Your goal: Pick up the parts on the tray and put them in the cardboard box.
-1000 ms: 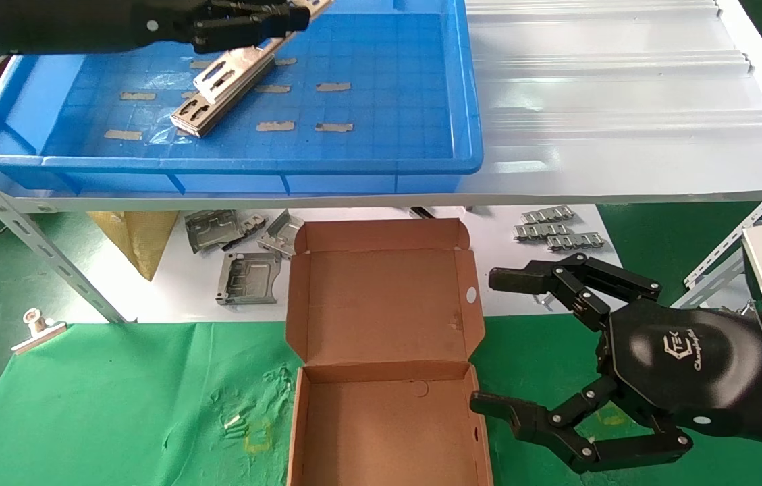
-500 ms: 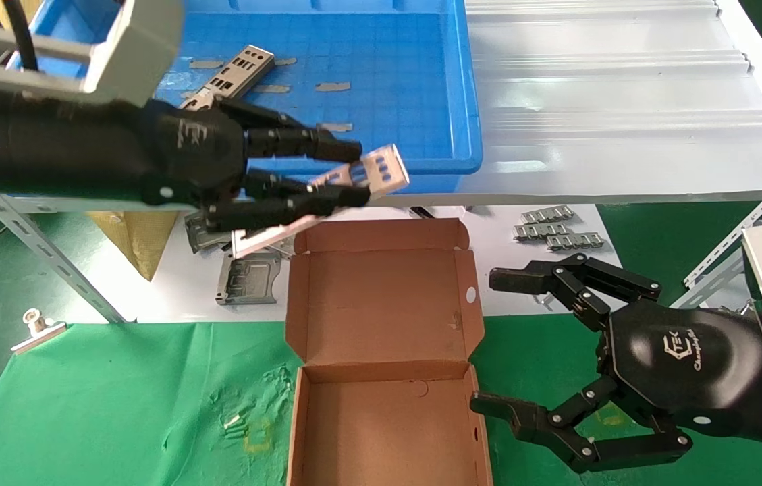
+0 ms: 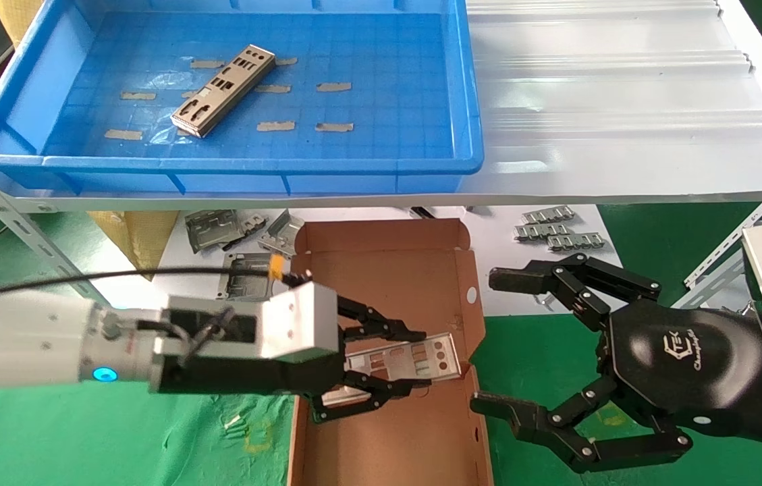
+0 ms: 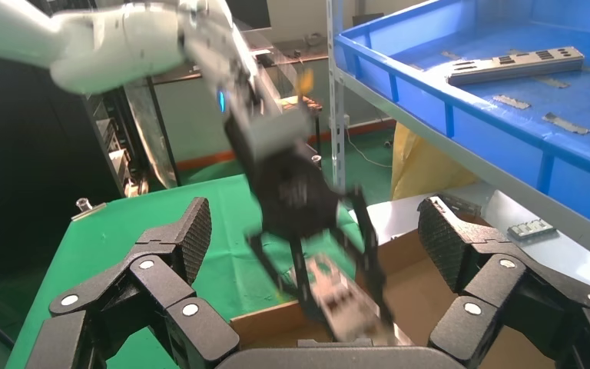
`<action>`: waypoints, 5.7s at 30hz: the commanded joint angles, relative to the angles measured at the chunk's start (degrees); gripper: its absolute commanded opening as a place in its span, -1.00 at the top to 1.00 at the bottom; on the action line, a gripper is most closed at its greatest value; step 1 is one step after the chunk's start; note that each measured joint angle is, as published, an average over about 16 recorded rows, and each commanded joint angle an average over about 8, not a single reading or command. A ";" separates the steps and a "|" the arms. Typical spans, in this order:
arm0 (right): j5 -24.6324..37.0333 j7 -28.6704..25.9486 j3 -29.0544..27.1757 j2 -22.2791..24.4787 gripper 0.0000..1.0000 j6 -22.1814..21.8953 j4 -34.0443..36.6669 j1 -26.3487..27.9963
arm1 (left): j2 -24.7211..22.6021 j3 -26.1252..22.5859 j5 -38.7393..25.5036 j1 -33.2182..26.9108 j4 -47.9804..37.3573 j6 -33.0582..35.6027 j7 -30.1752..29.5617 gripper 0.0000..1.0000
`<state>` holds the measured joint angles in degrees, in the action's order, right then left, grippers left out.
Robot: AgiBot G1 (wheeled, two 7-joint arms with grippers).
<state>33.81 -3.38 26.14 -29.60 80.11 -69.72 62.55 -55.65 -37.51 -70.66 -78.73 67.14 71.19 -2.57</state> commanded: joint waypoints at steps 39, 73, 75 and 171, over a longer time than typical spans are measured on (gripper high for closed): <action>0.00 0.00 0.00 0.00 -1.00 0.00 0.00 0.00 | -16.14 -3.94 -6.95 1.32 -31.66 -4.10 27.06 -1.00; 0.00 0.00 0.00 0.01 -1.00 -0.02 0.02 -0.01 | -9.42 3.59 8.69 -0.01 -32.98 13.38 19.52 -1.00; 0.00 0.00 0.00 0.01 -1.00 -0.02 0.01 -0.01 | -9.58 3.43 8.50 -0.01 -33.13 13.16 19.49 -1.00; -0.01 0.01 -0.01 0.02 -1.00 -0.04 0.03 -0.02 | 20.75 21.58 28.92 17.25 6.59 14.54 -8.25 -1.00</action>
<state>33.80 -3.37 26.14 -29.57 80.07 -69.69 62.53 -34.89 -15.93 -41.73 -61.47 73.74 85.73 -10.82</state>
